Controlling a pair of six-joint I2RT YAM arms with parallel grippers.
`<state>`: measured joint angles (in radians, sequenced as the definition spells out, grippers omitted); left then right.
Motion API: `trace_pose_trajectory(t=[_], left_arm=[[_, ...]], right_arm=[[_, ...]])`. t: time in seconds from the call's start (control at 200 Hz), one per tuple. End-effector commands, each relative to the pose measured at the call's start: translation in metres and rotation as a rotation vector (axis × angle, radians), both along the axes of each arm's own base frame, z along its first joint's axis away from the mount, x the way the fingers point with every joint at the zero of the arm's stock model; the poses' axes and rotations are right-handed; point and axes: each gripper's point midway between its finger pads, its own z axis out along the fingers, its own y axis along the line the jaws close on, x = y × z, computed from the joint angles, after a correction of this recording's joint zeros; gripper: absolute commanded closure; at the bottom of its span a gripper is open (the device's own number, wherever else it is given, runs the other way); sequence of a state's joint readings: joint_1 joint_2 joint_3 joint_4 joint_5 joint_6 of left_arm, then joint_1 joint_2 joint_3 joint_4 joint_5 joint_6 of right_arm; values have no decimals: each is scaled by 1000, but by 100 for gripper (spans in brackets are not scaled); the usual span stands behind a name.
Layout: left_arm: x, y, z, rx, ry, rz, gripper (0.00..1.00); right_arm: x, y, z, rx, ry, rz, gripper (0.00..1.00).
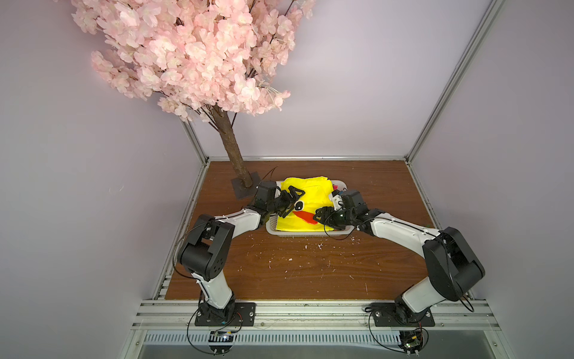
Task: Put the folded raincoat in the basket
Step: Place the raincoat in the basket.
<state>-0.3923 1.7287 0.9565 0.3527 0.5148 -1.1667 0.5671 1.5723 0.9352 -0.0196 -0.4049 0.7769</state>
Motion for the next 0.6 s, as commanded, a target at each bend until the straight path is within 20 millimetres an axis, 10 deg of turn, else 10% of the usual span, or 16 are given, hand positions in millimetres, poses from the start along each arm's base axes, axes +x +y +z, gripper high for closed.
trace_pose_trajectory(t=[0.0, 0.235, 0.59], left_arm=[[11, 3, 52, 93, -157, -30, 0], [17, 7, 117, 153, -292, -50, 0], [44, 9, 67, 86, -244, -34, 0]], right_arm=[[10, 2, 32, -1, -66, 18, 37], [38, -10, 79, 22, -155, -16, 36], [98, -2, 57, 13, -121, -40, 38]])
